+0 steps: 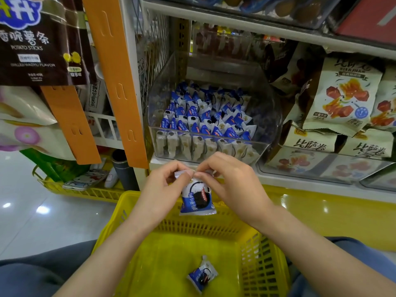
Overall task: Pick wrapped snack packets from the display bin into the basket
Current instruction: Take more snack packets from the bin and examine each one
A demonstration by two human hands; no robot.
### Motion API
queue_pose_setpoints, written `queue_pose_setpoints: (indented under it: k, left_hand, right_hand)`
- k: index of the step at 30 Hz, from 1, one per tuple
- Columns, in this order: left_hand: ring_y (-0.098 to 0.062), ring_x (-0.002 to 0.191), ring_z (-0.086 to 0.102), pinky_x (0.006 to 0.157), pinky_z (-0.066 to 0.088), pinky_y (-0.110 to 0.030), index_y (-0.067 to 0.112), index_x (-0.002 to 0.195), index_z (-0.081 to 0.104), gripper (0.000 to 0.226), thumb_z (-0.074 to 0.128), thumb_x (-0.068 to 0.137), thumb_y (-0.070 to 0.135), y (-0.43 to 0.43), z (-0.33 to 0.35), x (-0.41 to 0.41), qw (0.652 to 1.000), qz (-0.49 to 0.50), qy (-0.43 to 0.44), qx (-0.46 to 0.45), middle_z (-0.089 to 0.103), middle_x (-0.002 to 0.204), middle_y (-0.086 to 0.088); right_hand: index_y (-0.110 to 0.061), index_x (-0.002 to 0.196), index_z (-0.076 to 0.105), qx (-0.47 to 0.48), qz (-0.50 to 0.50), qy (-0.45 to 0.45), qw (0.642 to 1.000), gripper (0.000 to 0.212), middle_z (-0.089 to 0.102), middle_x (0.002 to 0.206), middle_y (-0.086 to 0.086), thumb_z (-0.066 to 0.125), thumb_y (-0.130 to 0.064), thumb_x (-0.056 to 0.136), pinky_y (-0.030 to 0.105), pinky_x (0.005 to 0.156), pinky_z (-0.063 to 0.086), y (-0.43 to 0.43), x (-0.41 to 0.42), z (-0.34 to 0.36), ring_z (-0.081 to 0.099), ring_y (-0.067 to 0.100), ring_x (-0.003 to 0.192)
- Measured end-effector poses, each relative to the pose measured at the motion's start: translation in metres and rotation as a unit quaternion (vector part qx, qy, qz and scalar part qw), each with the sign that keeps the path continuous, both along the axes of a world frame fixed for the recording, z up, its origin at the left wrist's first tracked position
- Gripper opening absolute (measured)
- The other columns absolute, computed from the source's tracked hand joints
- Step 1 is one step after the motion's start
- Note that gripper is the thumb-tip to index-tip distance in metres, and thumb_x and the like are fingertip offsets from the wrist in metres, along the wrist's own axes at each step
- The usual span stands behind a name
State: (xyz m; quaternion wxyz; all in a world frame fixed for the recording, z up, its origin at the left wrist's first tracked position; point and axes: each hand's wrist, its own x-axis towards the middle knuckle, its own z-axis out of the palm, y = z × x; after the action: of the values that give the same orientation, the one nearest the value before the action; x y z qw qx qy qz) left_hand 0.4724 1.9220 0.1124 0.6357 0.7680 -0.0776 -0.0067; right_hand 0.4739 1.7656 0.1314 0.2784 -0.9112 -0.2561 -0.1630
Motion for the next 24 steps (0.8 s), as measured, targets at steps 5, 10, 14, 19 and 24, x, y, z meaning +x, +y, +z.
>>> queue_pose_setpoints:
  k: [5,10,14,19,24]
  left_hand:
    - [-0.011,0.081,0.056,0.07,0.043,-0.017,0.018,0.088,0.058,0.003,0.057,0.089,0.02,0.003,0.0,-0.001,0.996,0.073,-0.043,0.042,0.059,0.084,0.003]
    - [-0.018,0.083,0.063,0.074,0.049,-0.027,0.02,0.089,0.065,0.029,0.038,0.098,0.026,0.005,0.004,-0.001,0.996,0.051,0.058,-0.032,0.068,0.084,-0.002]
    - [-0.018,0.092,0.068,0.081,0.053,-0.031,0.014,0.108,0.065,0.046,0.041,0.086,0.047,0.007,0.01,0.002,0.967,0.002,0.161,-0.199,0.072,0.101,-0.006]
    - [-0.003,0.074,0.067,0.072,0.048,-0.027,0.033,0.081,0.074,0.025,0.054,0.09,0.021,0.009,0.01,0.003,0.967,0.064,0.125,-0.211,0.073,0.083,0.007]
    - [-0.019,0.102,0.065,0.098,0.044,-0.047,0.022,0.117,0.062,0.026,0.048,0.095,0.024,0.007,0.009,0.002,0.976,0.046,0.13,-0.168,0.071,0.105,0.001]
  right_hand:
    - [-0.016,0.088,0.064,0.079,-0.043,-0.035,0.995,0.01,0.06,0.082,-0.008,0.059,-0.024,0.087,0.023,0.067,0.05,-0.001,0.002,0.002,0.055,0.004,0.076]
    - [-0.017,0.09,0.061,0.203,-0.037,-0.058,0.977,0.004,0.058,0.087,-0.007,0.06,-0.019,0.087,0.013,0.072,0.047,-0.001,0.003,0.004,0.056,0.001,0.082]
    - [-0.008,0.087,0.066,0.081,0.039,-0.078,0.993,0.012,0.061,0.099,0.004,0.06,-0.019,0.085,0.02,0.085,0.043,0.003,-0.001,-0.001,0.052,0.008,0.097]
    - [-0.011,0.099,0.066,-0.017,0.068,-0.053,0.996,0.023,0.06,0.108,0.005,0.056,-0.027,0.087,0.02,0.09,0.039,0.007,-0.002,-0.004,0.048,0.01,0.103]
    - [-0.027,0.114,0.046,0.275,-0.017,0.201,0.94,0.027,0.056,0.112,-0.006,0.055,-0.022,0.09,0.016,0.086,0.048,0.016,-0.006,-0.001,0.056,0.0,0.098]
